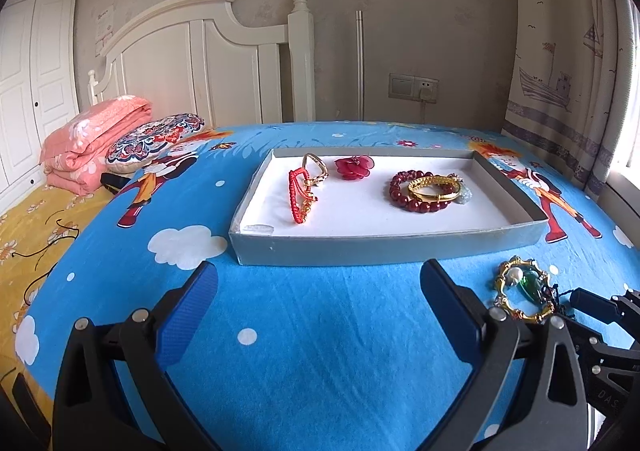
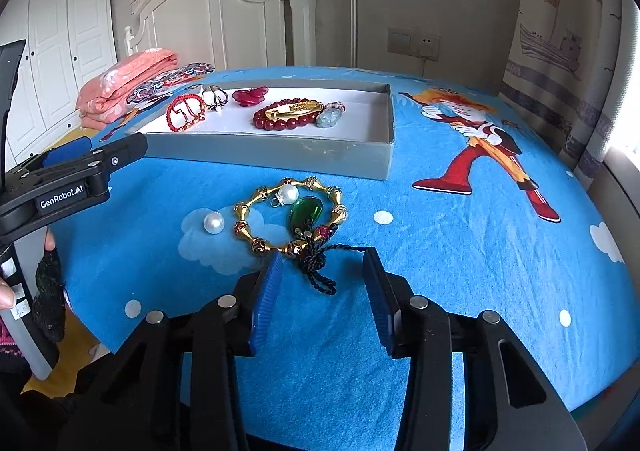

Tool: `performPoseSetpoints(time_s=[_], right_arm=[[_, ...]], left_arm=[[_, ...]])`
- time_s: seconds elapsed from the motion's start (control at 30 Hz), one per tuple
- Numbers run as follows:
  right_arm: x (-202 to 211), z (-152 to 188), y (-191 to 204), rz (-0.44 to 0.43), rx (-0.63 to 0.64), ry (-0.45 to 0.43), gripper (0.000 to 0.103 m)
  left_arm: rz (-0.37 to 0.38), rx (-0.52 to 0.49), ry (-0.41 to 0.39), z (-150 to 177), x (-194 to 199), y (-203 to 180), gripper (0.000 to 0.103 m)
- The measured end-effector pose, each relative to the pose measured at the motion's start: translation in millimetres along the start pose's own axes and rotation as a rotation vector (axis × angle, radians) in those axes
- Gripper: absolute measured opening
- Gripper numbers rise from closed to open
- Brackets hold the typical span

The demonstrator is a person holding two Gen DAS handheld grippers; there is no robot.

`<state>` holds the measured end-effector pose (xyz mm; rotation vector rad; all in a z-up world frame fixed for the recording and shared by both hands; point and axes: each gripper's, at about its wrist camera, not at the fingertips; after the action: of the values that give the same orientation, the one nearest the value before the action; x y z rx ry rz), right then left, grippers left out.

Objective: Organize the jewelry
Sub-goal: 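Move both open grippers back to the gold bamboo bracelet and green pendant, then grasp the black cord of the green pendant with the right gripper and lift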

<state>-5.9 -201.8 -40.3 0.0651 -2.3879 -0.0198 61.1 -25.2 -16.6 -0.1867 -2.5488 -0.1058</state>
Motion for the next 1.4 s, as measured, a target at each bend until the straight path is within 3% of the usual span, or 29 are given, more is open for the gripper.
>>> performPoseSetpoints(time_s=[0.13,0.17,0.23,0.27,0.43,0.8,1.13,1.4], right_arm=[[-3,-2,3,0.006,0.015,-0.009,0.041],[-3,-1,4,0.005,0.021,-0.015,0.037],[-2,0,8,-0.008,0.046,-0.025,0.016],[-1,1,10,0.002,0.060,-0.029,0.012],[6,3,11,0.005,0.062,-0.047,0.011],[58,-15,2,0.015,0.034,-0.192,0.011],[64,-10,-15,0.024,-0.002,-0.194,0.011],[65,-7,-31,0.009,-0.047,-0.199,0.011]], left_arm=[[0.036,0.008,0.010,4,5,-3,0.098],[0.047,0.006,0.012,5,6,-5,0.098],[0.065,-0.006,0.011,7,9,-10,0.098],[0.071,-0.016,0.009,8,10,-13,0.098],[0.092,-0.047,0.007,11,15,-24,0.098],[0.168,-0.114,0.000,16,25,-50,0.098],[0.287,-0.189,0.020,19,21,-93,0.098],[0.276,-0.215,0.052,23,9,-122,0.098]])
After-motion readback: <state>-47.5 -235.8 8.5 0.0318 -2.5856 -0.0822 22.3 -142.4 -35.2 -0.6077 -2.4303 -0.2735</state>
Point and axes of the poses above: each gripper's, at about its wrist camera, not at the fingertips, and x roughly against the way its jaws point, y to its left, z to its underside, and after that the axes turned 3 degrees about y, right-handed
